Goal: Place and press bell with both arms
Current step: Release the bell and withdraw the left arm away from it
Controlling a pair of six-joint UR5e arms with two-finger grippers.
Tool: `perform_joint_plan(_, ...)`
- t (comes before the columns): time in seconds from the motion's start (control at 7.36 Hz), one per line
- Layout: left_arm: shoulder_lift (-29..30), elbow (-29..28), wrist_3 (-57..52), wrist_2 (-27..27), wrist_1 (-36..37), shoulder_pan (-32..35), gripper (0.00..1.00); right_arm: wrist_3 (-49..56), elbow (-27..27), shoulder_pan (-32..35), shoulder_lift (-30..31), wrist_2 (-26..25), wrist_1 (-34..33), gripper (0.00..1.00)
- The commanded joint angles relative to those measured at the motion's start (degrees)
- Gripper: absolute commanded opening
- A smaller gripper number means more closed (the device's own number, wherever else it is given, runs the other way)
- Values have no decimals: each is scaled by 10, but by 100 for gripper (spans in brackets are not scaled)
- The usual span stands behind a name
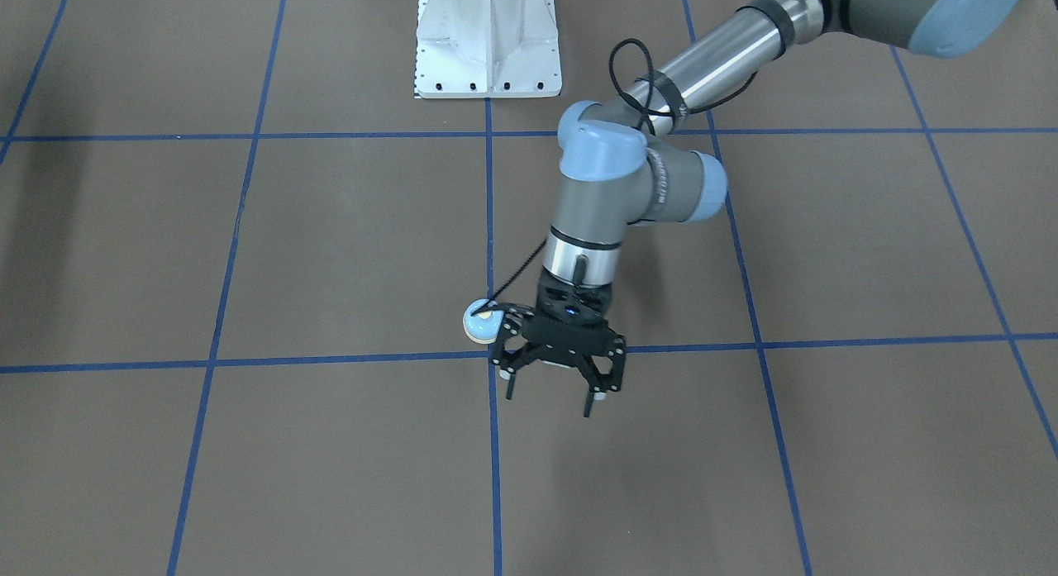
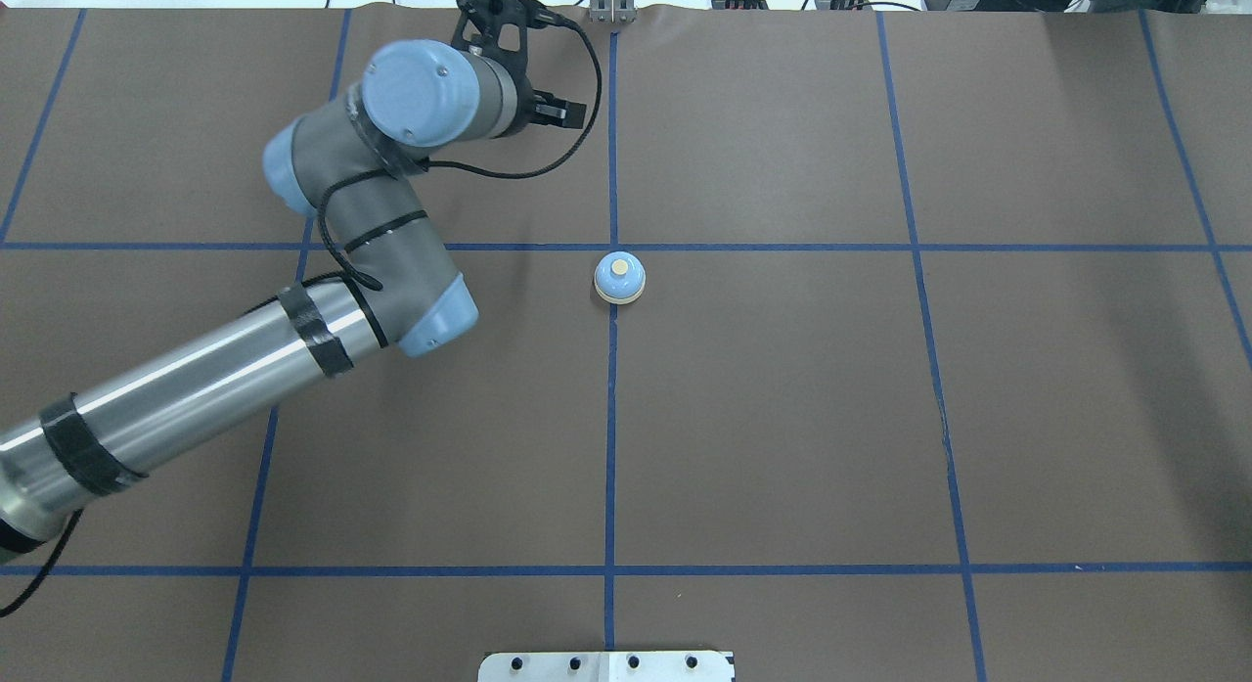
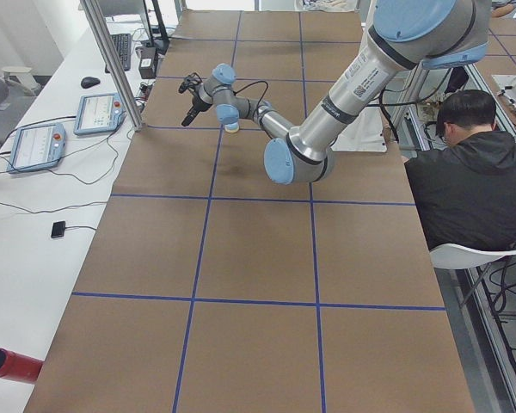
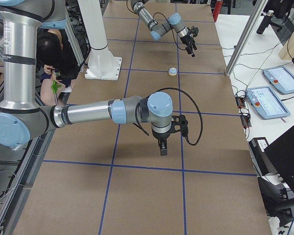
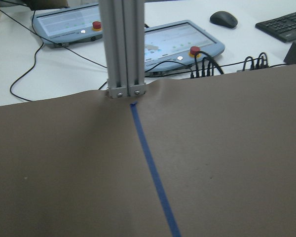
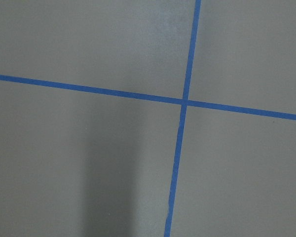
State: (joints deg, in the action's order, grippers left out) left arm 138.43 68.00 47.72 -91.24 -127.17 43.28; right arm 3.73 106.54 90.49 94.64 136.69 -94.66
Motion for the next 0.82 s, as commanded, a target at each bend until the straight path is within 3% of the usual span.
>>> perform_joint_plan(0.0, -60, 0, -88, -80, 6, 72, 100, -37, -11, -61, -77, -5, -7, 100)
perform_joint_plan(0.41, -169, 31, -182, -197, 4, 159, 100, -193, -68, -150, -228, -10, -4, 100)
perform_joint_plan(0.68, -246, 42, -254, -237, 4, 210, 100, -342, -88, -231, -323, -46, -3, 100)
